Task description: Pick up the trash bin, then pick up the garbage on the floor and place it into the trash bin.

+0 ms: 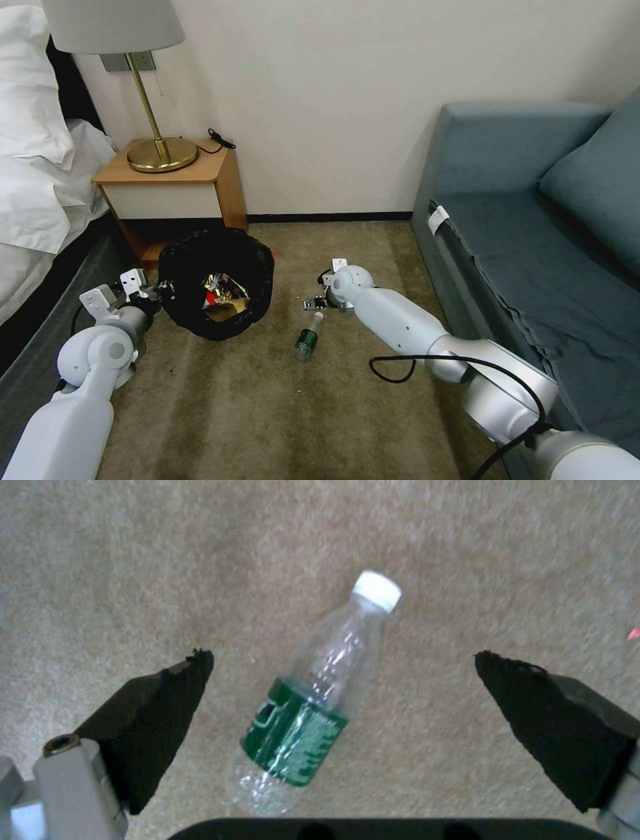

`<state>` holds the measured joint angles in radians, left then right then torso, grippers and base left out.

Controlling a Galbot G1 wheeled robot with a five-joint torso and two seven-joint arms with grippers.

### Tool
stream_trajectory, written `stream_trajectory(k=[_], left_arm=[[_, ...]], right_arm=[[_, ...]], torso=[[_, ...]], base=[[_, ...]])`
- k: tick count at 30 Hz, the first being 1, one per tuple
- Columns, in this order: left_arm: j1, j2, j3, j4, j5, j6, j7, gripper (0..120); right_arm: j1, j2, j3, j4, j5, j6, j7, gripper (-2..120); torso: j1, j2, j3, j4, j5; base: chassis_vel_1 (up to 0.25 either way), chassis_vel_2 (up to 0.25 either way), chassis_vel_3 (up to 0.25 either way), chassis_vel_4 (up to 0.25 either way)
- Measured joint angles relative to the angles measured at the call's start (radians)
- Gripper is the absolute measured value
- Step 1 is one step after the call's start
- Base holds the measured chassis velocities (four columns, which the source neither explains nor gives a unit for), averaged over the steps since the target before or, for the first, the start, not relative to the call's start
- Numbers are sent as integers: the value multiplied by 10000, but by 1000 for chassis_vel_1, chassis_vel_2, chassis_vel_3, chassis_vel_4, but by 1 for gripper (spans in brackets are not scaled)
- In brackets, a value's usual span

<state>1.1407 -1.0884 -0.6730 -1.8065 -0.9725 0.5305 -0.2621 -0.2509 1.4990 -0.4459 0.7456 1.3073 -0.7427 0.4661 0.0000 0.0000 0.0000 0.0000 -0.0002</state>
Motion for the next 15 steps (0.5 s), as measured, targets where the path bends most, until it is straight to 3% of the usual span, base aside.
stream_trajectory(k=[15], left_arm=[[86, -23, -115, -117, -41, 20, -2, 2]], right_arm=[[-645, 828, 135, -505, -592, 79, 230, 100]], torso=[[0, 0, 0, 0, 1]], base=[[0, 0, 0, 0]])
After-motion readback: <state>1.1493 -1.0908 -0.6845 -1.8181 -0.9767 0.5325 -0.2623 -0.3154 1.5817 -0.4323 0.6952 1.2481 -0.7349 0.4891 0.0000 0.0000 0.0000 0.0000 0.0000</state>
